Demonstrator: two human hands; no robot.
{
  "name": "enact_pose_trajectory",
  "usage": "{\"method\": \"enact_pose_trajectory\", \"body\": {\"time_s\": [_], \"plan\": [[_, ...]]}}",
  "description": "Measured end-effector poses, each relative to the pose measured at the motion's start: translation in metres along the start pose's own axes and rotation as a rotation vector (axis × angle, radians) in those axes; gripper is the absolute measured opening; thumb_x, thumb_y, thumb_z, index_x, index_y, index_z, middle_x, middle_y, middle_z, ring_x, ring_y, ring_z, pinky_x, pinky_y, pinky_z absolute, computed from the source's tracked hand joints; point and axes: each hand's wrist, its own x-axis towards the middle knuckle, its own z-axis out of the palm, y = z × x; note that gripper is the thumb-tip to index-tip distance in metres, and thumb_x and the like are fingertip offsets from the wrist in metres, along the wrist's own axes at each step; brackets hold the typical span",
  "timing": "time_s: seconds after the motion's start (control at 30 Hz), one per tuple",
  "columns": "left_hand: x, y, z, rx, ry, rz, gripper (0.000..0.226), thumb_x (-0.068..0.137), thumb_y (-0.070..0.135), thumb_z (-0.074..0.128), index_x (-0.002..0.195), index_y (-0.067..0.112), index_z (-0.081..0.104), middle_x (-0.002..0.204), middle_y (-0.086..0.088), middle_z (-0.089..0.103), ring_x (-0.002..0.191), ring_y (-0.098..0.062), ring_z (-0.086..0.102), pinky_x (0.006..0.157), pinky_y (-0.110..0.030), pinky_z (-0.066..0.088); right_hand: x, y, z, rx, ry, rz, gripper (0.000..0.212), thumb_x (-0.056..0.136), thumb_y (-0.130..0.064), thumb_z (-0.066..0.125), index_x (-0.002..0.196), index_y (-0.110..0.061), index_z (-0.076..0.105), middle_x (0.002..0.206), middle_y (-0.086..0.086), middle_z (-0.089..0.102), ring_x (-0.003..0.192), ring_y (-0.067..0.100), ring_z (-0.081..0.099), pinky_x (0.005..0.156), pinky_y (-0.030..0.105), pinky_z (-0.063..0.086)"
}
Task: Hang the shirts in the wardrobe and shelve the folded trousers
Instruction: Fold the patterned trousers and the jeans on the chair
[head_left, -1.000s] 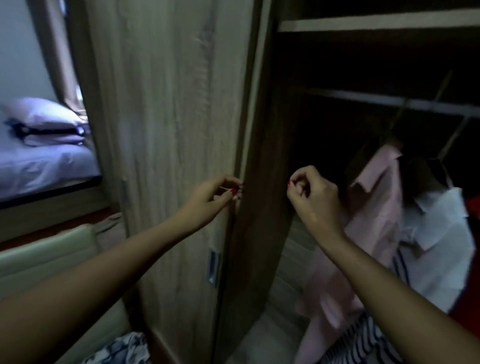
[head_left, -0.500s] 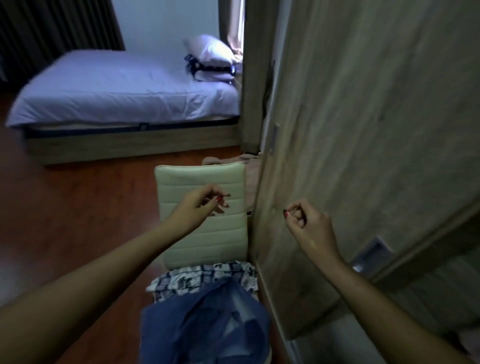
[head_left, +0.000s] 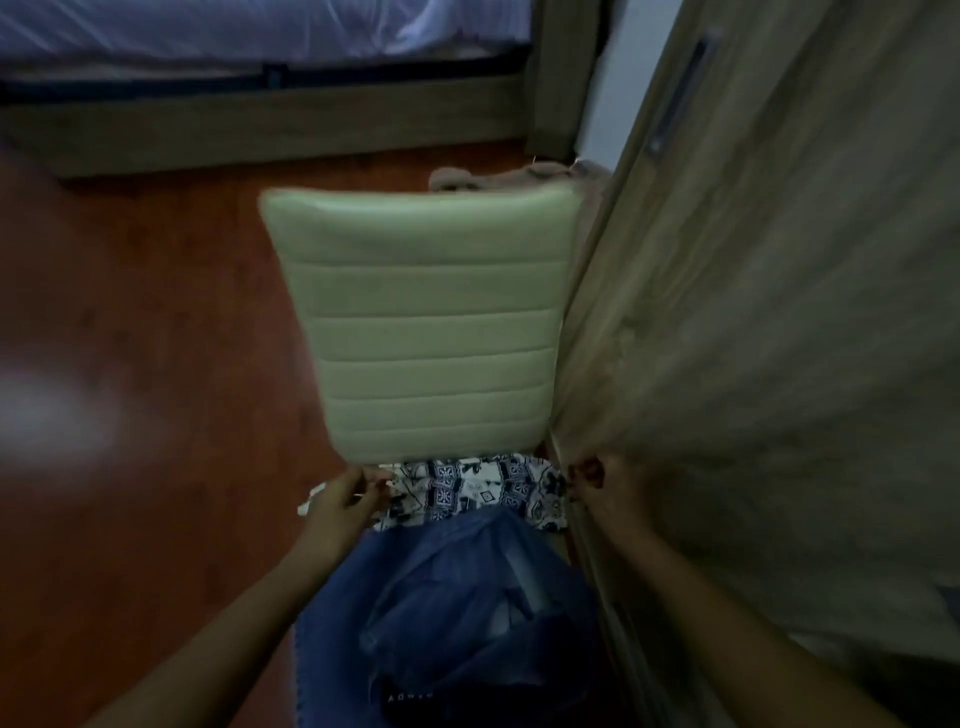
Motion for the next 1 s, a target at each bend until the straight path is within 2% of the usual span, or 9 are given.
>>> {"method": "enact_pose_trajectory", "body": {"time_s": [0.1,0.17,0.27,0.33,0.37,0.57,0.73,0.87,1.0], "plan": [[0.031,-0.045,0.029,0.060,-0.053,-0.048,0.013,0.095,0.007,0.050,0.097,0.006,0.063,0.096,-0.016,0.068,0.091,-0.034,0.066,0.080,-0.045,0.055,0.039,0.059,0.036,-0.043,-0.068,0.134,0.032,0.091,-0.003,0.054,0.069,-0.025,0.045,0.070,-0.007,0.048,0.066,0.010,0.047,0.057,0.013,0.035],[0.045,-0.067,0.048,0.113,-0.068,-0.065,0.011,0.095,0.008,0.051,0.092,0.008,0.061,0.095,-0.016,0.068,0.091,-0.036,0.065,0.083,-0.054,0.052,0.057,0.092,0.056,-0.087,-0.107,0.162,0.042,0.090,-0.001,0.052,0.062,-0.028,0.037,0.063,-0.011,0.038,0.059,0.004,0.038,0.055,0.014,0.035],[0.061,-0.088,0.078,0.156,-0.030,-0.085,0.013,0.096,0.008,0.050,0.085,0.012,0.057,0.090,-0.011,0.067,0.084,-0.029,0.065,0.079,-0.036,0.053,0.076,0.129,0.083,-0.110,-0.052,0.224,0.040,0.088,0.005,0.054,0.060,-0.022,0.042,0.063,-0.007,0.042,0.057,0.004,0.040,0.055,0.012,0.037],[0.066,-0.093,0.093,0.134,-0.029,-0.084,0.011,0.096,0.004,0.048,0.091,0.007,0.057,0.085,-0.003,0.063,0.076,-0.015,0.062,0.068,-0.009,0.049,0.084,0.139,0.094,-0.043,-0.043,0.263,0.013,0.085,0.006,0.059,0.088,-0.007,0.059,0.089,0.002,0.057,0.081,0.013,0.056,0.067,0.011,0.040],[0.070,-0.099,0.099,0.107,-0.042,-0.089,0.013,0.097,0.002,0.046,0.095,0.006,0.059,0.084,0.001,0.062,0.075,-0.012,0.061,0.063,-0.003,0.046,0.090,0.146,0.100,-0.008,-0.047,0.291,0.024,0.084,0.006,0.062,0.107,-0.001,0.057,0.102,0.005,0.057,0.094,0.016,0.056,0.075,0.015,0.041],[0.078,-0.112,0.107,-0.055,-0.072,-0.118,0.022,0.098,0.000,0.042,0.107,0.006,0.061,0.090,-0.004,0.066,0.078,-0.015,0.063,0.068,-0.011,0.052,0.112,0.168,0.116,0.118,-0.114,0.364,0.060,0.076,-0.004,0.072,0.131,-0.004,0.047,0.126,0.006,0.056,0.110,0.017,0.054,0.086,0.024,0.043],[0.074,-0.098,0.101,-0.050,-0.090,-0.085,0.021,0.096,-0.001,0.044,0.102,0.010,0.061,0.089,-0.002,0.066,0.078,-0.016,0.064,0.074,-0.020,0.052,0.107,0.128,0.098,0.215,-0.131,0.342,0.043,0.078,-0.007,0.074,0.117,-0.005,0.056,0.108,0.005,0.060,0.093,0.015,0.056,0.063,0.014,0.046],[0.059,-0.073,0.096,0.146,-0.082,0.095,0.029,0.088,-0.007,0.054,0.100,0.018,0.061,0.099,-0.001,0.065,0.087,-0.016,0.062,0.072,-0.007,0.047,0.090,0.076,0.083,0.455,-0.205,0.417,0.034,0.082,-0.008,0.070,0.110,-0.009,0.052,0.098,0.001,0.059,0.080,0.012,0.059,0.054,0.017,0.054],[0.027,-0.029,0.090,0.262,-0.135,0.442,0.046,0.076,0.005,0.069,0.116,0.020,0.052,0.113,-0.003,0.053,0.103,-0.019,0.054,0.088,-0.028,0.048,0.071,0.004,0.068,0.819,-0.338,0.585,0.013,0.087,-0.003,0.060,0.099,0.002,0.061,0.092,0.012,0.064,0.077,0.017,0.062,0.051,0.021,0.056]]}}
